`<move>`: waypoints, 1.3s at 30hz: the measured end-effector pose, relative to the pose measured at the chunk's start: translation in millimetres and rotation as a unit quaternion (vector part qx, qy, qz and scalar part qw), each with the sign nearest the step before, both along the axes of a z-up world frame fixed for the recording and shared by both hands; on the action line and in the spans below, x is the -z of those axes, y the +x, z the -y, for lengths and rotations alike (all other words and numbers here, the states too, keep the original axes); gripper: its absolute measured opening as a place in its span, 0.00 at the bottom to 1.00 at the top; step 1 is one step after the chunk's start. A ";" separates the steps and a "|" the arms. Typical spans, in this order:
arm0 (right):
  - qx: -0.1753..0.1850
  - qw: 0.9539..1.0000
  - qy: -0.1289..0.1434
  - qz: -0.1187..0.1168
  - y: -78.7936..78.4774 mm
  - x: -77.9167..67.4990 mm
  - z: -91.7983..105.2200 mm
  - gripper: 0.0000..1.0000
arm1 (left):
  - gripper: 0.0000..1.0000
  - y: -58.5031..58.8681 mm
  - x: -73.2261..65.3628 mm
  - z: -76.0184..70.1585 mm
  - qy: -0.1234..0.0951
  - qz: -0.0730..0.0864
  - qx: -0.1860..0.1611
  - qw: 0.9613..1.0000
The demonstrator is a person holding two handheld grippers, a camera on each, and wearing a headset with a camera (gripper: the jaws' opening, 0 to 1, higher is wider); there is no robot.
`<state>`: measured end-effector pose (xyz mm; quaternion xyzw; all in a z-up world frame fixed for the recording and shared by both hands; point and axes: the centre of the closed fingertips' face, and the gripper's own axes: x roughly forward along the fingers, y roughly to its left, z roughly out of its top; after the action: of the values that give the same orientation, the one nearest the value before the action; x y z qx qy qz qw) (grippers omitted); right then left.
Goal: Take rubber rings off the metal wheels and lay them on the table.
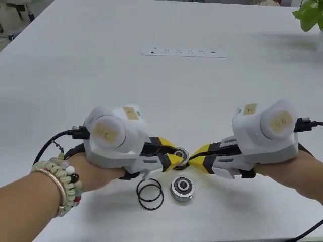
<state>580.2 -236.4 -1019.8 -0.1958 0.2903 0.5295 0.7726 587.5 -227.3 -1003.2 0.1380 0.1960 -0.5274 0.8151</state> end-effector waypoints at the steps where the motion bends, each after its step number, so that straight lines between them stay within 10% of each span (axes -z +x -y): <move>1: -0.001 1.000 -0.003 0.002 -0.1 0.5 -0.8 0.00 | 0.13 -0.1 0.0 0.0 0.000 0.000 0.000 1.000; 5: 0.009 1.000 -0.008 -0.002 1.6 1.3 0.4 0.00 | 0.13 -0.3 0.0 0.2 0.000 0.000 0.000 1.000; 14: 0.114 0.988 0.049 -0.097 10.8 -4.4 4.5 0.00 | 0.13 0.0 -0.2 -0.3 0.002 0.001 -0.002 1.000; 18: 0.150 0.974 0.087 -0.146 12.4 -5.0 4.9 0.00 | 0.13 0.0 -0.3 -0.3 0.002 0.002 -0.002 1.000; 22: 0.192 0.951 0.131 -0.205 11.4 -9.3 4.2 0.00 | 0.13 0.0 -0.5 -0.5 0.002 0.002 -0.002 1.000; 25: 0.201 0.947 0.133 -0.213 11.1 -9.2 3.7 0.00 | 0.13 0.0 -0.6 -0.6 0.002 0.002 -0.001 1.000; 27: 0.213 0.936 0.152 -0.237 8.7 -13.0 0.0 0.00 | 0.13 0.1 -0.5 -0.6 0.002 0.002 -0.001 1.000; 39: 0.224 0.924 0.174 -0.258 3.3 -17.4 -6.0 0.00 | 0.13 -0.3 -0.6 -1.2 0.001 0.003 -0.001 1.000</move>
<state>583.5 -230.4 -1002.4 0.1553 0.4193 0.4174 0.7911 587.3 -226.1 -1002.6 0.1405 0.1941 -0.5260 0.8160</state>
